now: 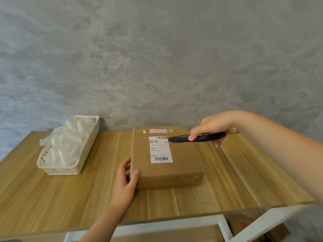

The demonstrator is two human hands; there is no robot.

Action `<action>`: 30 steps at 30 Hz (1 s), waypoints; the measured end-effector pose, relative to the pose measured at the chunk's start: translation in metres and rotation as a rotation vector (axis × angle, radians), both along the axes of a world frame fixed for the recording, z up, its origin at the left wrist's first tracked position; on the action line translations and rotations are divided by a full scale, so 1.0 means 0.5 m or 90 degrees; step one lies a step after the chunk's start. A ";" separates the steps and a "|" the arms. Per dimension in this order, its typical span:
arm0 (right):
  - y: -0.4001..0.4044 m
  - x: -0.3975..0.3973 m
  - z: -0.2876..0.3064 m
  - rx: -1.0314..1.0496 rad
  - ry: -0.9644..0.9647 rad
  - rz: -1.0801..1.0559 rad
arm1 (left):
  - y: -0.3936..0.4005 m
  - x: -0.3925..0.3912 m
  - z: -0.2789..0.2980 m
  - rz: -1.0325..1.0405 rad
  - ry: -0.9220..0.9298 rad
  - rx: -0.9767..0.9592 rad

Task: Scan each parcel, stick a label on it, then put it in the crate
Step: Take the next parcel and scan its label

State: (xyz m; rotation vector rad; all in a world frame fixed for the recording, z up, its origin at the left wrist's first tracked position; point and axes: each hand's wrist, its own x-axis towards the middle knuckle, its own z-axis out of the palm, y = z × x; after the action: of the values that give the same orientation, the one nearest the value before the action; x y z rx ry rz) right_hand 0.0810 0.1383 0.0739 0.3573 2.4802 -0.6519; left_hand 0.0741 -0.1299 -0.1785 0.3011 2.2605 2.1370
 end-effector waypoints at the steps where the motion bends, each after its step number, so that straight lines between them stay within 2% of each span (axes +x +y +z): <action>1: 0.000 -0.001 0.003 0.006 -0.004 0.006 | 0.000 0.000 -0.001 -0.001 -0.002 -0.001; 19: -0.046 -0.138 -0.017 0.033 -0.090 -0.034 | -0.003 0.007 0.012 -0.004 -0.011 0.003; 30: -0.032 -0.121 -0.001 -0.002 -0.078 -0.049 | -0.001 0.006 0.013 0.008 -0.003 -0.009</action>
State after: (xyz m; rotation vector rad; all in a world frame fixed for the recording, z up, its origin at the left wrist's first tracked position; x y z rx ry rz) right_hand 0.0204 0.1226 0.0733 0.4785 2.3586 -0.6462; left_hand 0.0771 -0.1303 -0.1719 0.2824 2.2800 2.1242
